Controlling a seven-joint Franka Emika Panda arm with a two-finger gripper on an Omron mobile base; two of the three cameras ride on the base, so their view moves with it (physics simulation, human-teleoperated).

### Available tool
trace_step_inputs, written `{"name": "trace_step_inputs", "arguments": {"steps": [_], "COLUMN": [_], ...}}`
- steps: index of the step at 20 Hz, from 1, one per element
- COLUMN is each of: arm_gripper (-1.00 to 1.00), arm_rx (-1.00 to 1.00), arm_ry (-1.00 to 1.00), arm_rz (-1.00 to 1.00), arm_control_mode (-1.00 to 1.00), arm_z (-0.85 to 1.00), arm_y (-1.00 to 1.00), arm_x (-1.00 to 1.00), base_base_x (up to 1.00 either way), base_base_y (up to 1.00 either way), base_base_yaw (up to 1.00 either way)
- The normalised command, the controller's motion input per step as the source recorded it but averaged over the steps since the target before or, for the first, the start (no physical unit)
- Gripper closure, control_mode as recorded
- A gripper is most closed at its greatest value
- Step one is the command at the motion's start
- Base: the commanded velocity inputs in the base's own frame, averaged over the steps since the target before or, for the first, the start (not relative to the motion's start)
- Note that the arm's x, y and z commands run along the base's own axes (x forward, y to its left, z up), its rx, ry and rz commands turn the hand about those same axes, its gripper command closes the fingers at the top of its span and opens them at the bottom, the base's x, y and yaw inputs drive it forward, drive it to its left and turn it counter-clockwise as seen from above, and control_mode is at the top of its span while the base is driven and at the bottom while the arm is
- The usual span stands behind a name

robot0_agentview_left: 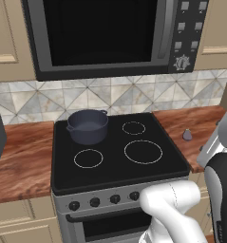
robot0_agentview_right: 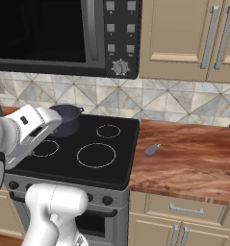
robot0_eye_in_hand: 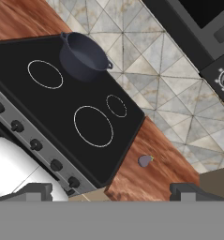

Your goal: Turn on the burner for the pot on the stove. Wait thirty seconds for the pot to heat up. Then add the eggplant to the pot.

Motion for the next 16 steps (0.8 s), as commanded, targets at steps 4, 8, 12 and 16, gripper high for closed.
{"name": "trace_step_inputs", "arguments": {"steps": [4, 8, 12, 16], "arm_gripper": [-1.0, -1.0, -1.0, -1.0], "arm_rx": [0.0, 0.0, 0.0, 0.0], "arm_ry": [0.0, 0.0, 0.0, 0.0], "arm_rz": [0.0, 0.0, 0.0, 0.0], "arm_control_mode": [-1.0, -1.0, -1.0, -1.0], "arm_z": [0.0, 0.0, 0.0, 0.0], "arm_y": [0.0, 0.0, 0.0, 0.0], "arm_x": [0.0, 0.0, 0.0, 0.0], "base_base_x": [0.0, 0.0, 0.0, 0.0], "base_base_y": [0.0, 0.0, 0.0, 0.0], "base_base_yaw": [0.0, 0.0, 0.0, 0.0]}}
